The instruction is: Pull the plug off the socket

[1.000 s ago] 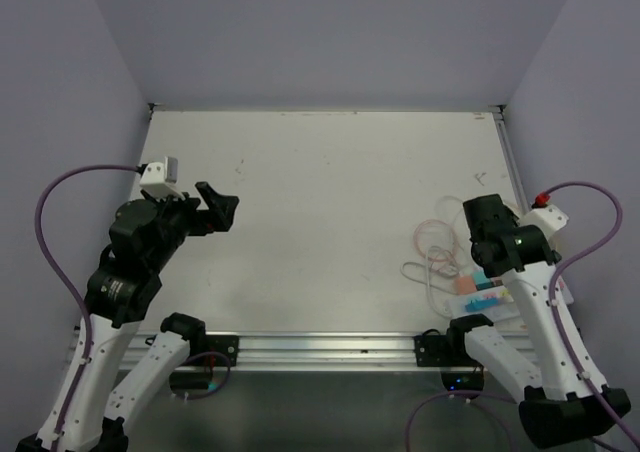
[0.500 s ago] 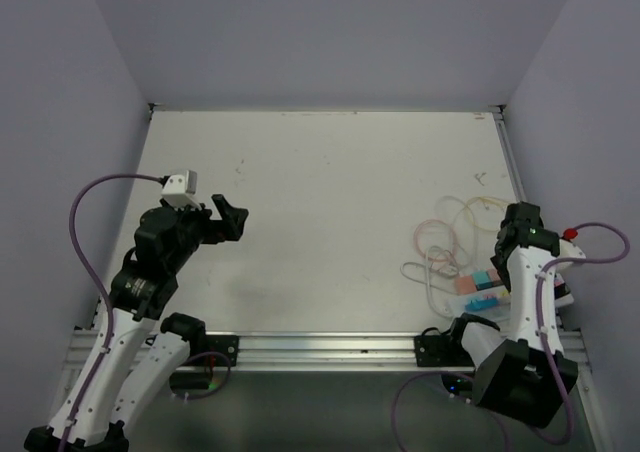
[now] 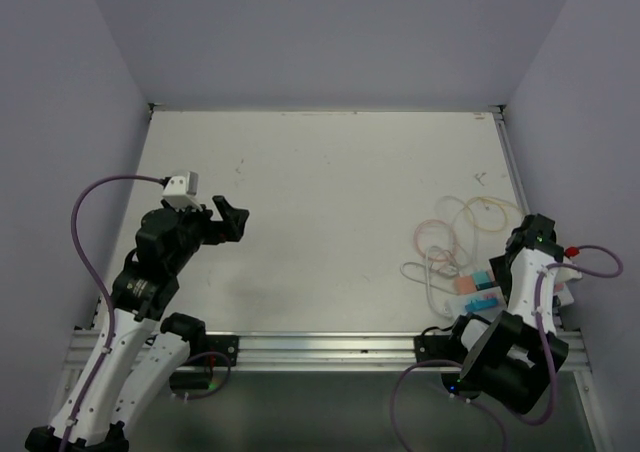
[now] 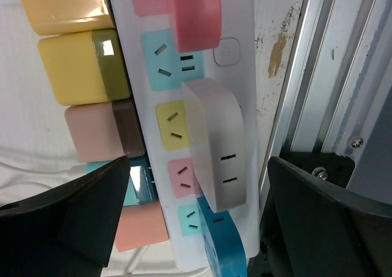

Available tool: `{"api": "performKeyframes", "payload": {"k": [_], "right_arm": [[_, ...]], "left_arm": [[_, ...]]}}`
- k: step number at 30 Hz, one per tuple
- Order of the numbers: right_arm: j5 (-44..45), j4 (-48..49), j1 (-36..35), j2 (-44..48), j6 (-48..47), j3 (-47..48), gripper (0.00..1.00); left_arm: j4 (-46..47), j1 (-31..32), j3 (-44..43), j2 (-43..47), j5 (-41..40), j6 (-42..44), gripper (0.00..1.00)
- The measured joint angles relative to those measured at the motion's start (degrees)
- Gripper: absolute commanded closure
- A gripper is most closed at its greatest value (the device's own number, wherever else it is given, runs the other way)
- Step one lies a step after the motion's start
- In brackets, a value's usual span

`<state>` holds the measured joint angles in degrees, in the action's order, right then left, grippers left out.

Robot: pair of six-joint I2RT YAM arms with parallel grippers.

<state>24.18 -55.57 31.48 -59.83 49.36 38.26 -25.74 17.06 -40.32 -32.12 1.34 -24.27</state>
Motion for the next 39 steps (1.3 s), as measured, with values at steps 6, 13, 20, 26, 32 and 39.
{"api": "performKeyframes", "payload": {"k": [6, 13, 20, 26, 32, 39], "right_arm": [[-0.46, 3.43, 0.72, 0.35, 0.00, -2.45, 0.01], [-1.49, 6.05, 0.85, 2.25, 0.00, -4.98, 0.01], [-2.71, 7.54, 0.85, 2.95, 0.13, -5.99, 0.01], [-0.48, 5.05, 0.87, 4.28, 1.60, -5.97, 0.01], [2.05, 2.40, 0.98, 4.79, 2.23, -5.46, 0.01], [1.70, 3.65, 1.07, 4.98, 2.64, -6.16, 0.01]], "left_arm": [[0.07, 0.00, 1.27, -0.07, 0.44, -0.02, 0.00], [0.20, 0.00, 1.33, -0.33, 1.11, -0.04, 0.01], [0.90, 0.00, 1.33, -0.79, 1.92, -0.13, 0.00], [1.01, 0.00, 1.33, -1.09, 2.75, -0.17, 0.01], [1.33, 0.00, 1.33, -1.36, 3.39, -0.20, 0.00], [1.31, 0.00, 1.33, -1.25, 3.43, -0.20, 0.00]]}}
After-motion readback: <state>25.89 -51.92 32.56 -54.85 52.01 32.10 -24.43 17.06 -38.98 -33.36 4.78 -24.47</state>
